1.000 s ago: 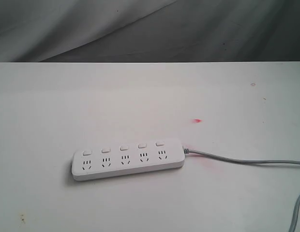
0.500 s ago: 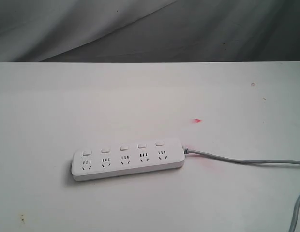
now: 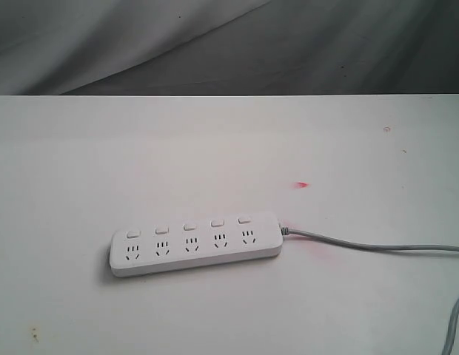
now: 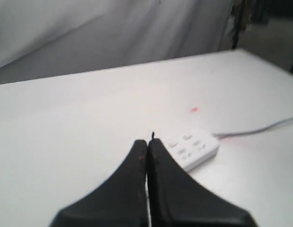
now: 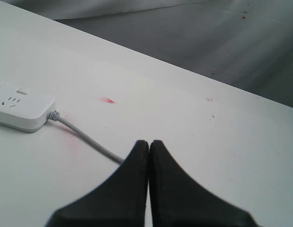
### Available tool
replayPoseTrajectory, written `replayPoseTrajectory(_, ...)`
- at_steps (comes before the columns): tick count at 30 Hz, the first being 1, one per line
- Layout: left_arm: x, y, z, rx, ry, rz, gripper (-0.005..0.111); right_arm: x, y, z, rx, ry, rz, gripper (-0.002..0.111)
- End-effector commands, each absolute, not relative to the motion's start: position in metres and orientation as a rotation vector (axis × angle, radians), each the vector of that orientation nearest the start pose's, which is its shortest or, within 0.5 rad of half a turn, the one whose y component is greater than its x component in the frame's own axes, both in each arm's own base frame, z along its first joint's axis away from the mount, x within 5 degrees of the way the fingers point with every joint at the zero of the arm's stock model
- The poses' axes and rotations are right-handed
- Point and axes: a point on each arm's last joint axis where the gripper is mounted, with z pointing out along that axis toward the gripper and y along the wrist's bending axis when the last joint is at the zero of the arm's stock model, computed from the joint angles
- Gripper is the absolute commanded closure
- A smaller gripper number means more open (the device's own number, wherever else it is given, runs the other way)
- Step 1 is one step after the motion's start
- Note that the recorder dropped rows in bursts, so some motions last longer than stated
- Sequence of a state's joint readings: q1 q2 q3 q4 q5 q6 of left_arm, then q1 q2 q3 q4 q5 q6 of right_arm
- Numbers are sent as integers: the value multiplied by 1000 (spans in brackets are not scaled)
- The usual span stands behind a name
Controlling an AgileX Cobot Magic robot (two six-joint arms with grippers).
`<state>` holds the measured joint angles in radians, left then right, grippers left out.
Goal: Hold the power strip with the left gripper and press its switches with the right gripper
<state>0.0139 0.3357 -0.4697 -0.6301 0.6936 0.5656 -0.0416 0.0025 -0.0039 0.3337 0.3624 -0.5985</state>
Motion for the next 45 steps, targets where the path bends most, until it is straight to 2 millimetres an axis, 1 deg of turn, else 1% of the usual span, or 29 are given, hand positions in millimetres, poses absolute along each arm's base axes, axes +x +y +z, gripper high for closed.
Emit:
replayPoseTrajectory(1, 102, -29, 323, 590, 2035, -116, 107, 53, 8, 183, -288, 1800, -125, 108)
replayPoseTrajectory(3, 123, -29, 332, 757, 2043, -65, 107, 53, 8, 183, -288, 1800, -125, 108)
replayPoseTrajectory(6, 149, -30, 333, 921, 2064, -35, 107, 53, 8, 183, -288, 1800, -125, 108)
replayPoseTrajectory(8, 169, -28, 328, 977, 2069, -2, 107, 53, 8, 183, -288, 1800, -125, 108)
replayPoseTrajectory(10, 187, -26, 320, 972, 2088, 19, 107, 53, 8, 183, -288, 1800, -125, 108)
replayPoseTrajectory(13, 202, -26, 305, 1024, 2137, 1, 107, 53, 8, 183, -288, 1800, -125, 108)
replayPoseTrajectory(15, 209, -27, 297, 1111, 2129, -4, 107, 53, 8, 183, -288, 1800, -125, 108)
replayPoseTrajectory(18, 218, -31, 287, 1260, 2066, -25, 107, 53, 8, 183, -288, 1800, -125, 108)
replayPoseTrajectory(21, 228, -36, 277, 1340, 2011, -72, 107, 53, 8, 183, -288, 1800, -125, 108)
replayPoseTrajectory(24, 239, -38, 265, 1358, 2008, -124, 107, 53, 8, 183, -288, 1800, -125, 108)
replayPoseTrajectory(26, 248, -38, 251, 1352, 2041, -145, 107, 53, 8, 183, -288, 1800, -125, 108)
replayPoseTrajectory(28, 254, -37, 235, 1381, 2068, -152, 107, 53, 8, 183, -288, 1800, -125, 108)
replayPoseTrajectory(33, 260, -34, 202, 1434, 2127, -163, 107, 53, 8, 183, -288, 1800, -125, 108)
replayPoseTrajectory(35, 261, -34, 194, 1439, 2146, -169, 107, 53, 8, 183, -288, 1800, -125, 108)
replayPoseTrajectory(38, 261, -33, 188, 1441, 2166, -180, 104, 53, 8, 183, -288, 1800, -125, 108)
replayPoseTrajectory(41, 261, -33, 187, 1441, 2167, -179, 100, 53, 8, 183, -288, 1800, -125, 108)
replayPoseTrajectory(43, 261, -33, 187, 1441, 2167, -179, 95, 53, 8, 183, -288, 1800, -125, 108)
replayPoseTrajectory(45, 261, -34, 187, 1442, 2169, -189, 87, 53, 8, 183, -288, 1800, -125, 108)
